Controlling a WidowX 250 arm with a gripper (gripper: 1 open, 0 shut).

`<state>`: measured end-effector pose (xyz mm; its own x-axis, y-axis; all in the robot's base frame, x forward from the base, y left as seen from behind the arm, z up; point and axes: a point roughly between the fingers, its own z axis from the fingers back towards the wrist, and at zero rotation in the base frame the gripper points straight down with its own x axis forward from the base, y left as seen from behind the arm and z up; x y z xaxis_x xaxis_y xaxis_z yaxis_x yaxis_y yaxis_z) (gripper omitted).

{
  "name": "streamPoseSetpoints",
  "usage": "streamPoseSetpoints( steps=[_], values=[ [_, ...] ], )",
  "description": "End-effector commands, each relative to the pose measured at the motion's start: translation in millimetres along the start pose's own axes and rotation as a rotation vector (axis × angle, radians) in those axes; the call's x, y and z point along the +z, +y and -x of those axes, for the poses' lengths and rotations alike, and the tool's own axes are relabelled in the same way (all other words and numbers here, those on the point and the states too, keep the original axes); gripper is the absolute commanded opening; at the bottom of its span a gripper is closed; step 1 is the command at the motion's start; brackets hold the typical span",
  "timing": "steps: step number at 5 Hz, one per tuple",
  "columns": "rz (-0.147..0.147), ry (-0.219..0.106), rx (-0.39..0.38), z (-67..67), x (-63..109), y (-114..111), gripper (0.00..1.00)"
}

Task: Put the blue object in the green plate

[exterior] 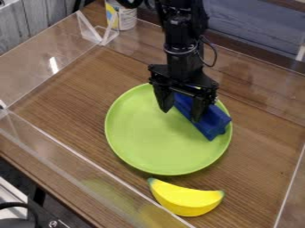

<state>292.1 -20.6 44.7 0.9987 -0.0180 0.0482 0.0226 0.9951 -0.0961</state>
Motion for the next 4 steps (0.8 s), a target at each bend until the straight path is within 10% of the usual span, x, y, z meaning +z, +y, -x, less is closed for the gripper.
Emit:
streamPoseSetpoints(
  steps=[1, 4],
  values=[
    [-0.009, -0.009, -0.009, -2.8, -3.3, -4.7, 1.00],
    [-0.032, 0.027, -0.012, -3.7, -24.5, -3.6, 1.00]
  ],
)
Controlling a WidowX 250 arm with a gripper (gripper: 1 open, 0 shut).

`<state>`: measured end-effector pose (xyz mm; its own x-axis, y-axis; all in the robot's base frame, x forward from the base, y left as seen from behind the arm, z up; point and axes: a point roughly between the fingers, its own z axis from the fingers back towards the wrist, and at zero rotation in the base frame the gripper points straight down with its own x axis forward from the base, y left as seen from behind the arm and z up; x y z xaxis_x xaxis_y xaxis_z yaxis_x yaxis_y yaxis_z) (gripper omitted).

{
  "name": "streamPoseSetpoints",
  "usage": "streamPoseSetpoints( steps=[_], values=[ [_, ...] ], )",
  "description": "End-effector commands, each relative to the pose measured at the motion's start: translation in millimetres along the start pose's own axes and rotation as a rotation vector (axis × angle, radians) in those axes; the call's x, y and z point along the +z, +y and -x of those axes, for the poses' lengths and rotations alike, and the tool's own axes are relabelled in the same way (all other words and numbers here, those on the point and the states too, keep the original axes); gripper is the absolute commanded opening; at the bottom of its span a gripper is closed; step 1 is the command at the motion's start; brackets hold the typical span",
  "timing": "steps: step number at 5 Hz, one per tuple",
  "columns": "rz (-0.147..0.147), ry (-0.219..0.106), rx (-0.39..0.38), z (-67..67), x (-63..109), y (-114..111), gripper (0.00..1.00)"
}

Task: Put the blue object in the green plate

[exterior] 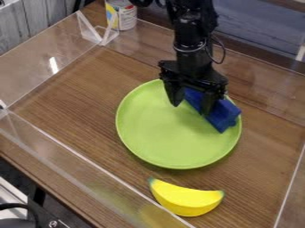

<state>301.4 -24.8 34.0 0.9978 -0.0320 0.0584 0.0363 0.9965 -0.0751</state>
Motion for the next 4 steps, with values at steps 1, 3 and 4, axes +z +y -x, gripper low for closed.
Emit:
streamPoseSetpoints(
  steps=[1, 3, 4],
  values=[
    [-0.011, 0.024, 0.002, 5.0, 1.4, 3.6, 1.00],
    [-0.001, -0.018, 0.009, -2.9, 34.9, 5.4, 1.00],
    [0.002, -0.035, 0.017, -5.4, 45.4, 5.8, 1.00]
  ],
)
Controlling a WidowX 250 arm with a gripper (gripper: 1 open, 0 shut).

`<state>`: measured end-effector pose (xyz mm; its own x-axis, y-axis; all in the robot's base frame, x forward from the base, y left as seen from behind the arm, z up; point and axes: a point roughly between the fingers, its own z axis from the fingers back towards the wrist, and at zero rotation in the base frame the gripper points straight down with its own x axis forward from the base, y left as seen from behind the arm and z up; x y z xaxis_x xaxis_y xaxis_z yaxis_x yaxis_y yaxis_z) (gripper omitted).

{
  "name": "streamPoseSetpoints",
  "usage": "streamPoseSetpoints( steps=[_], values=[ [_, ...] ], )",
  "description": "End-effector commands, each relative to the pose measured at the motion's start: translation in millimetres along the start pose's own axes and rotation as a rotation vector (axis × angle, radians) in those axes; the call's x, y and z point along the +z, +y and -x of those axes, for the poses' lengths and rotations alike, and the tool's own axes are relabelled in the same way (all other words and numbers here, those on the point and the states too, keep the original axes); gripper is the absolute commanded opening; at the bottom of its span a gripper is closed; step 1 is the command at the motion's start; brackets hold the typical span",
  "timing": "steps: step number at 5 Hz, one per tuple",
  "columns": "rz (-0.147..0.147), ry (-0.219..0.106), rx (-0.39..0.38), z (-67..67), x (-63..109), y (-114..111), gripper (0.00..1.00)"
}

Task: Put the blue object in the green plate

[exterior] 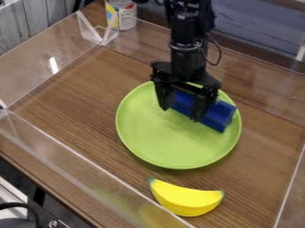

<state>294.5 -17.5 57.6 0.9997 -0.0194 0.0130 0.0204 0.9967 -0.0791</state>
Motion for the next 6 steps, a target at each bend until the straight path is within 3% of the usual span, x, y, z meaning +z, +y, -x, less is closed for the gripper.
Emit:
streamPoseSetpoints(
  steps=[1, 5, 6],
  values=[
    [0.006, -0.092, 0.001, -11.7, 28.4, -0.4, 1.00],
    [0.011, -0.101, -0.010, -16.9, 34.1, -7.6, 1.00],
    [0.011, -0.101, -0.014, -19.3, 30.8, -9.8, 0.00]
  ],
)
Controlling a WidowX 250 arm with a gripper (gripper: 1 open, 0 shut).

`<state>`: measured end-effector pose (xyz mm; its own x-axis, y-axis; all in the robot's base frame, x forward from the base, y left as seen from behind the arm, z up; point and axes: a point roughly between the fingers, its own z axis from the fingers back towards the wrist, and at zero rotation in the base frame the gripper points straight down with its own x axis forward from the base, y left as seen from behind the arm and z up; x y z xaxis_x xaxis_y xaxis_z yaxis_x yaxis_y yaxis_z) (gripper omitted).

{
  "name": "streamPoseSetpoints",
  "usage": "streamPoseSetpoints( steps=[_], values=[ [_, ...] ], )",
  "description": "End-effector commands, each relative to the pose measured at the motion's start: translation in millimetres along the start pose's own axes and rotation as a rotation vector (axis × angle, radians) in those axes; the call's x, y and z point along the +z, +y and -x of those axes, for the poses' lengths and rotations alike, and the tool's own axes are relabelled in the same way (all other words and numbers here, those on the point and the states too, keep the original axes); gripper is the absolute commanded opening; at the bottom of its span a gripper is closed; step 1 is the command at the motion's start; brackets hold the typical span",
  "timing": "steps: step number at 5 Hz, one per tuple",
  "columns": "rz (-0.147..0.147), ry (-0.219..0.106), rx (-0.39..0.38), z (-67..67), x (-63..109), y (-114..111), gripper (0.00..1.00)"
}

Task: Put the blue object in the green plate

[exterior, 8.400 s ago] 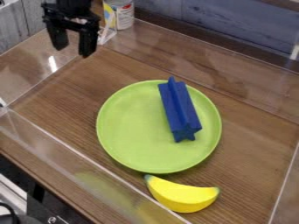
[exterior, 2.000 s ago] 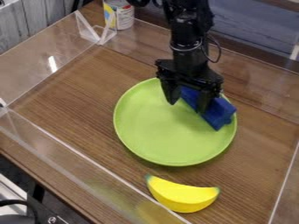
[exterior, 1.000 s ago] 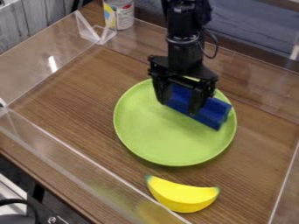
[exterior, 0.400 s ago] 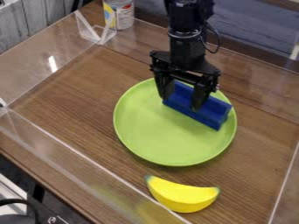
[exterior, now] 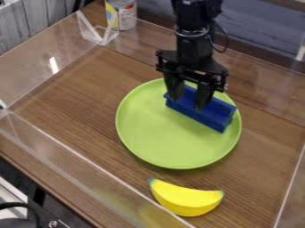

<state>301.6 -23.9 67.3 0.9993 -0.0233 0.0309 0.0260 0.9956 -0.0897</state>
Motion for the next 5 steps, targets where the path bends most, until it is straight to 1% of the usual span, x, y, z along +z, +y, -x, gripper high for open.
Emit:
streamPoseSetpoints(
  steps=[1, 3, 5],
  values=[
    [0.001, -0.082, -0.015, -17.1, 15.4, -6.6, 0.00],
    [0.003, -0.076, -0.027, -24.9, 3.4, -11.7, 0.00],
    [0.007, -0.067, -0.039, -29.1, -8.1, -16.2, 0.00]
  ],
)
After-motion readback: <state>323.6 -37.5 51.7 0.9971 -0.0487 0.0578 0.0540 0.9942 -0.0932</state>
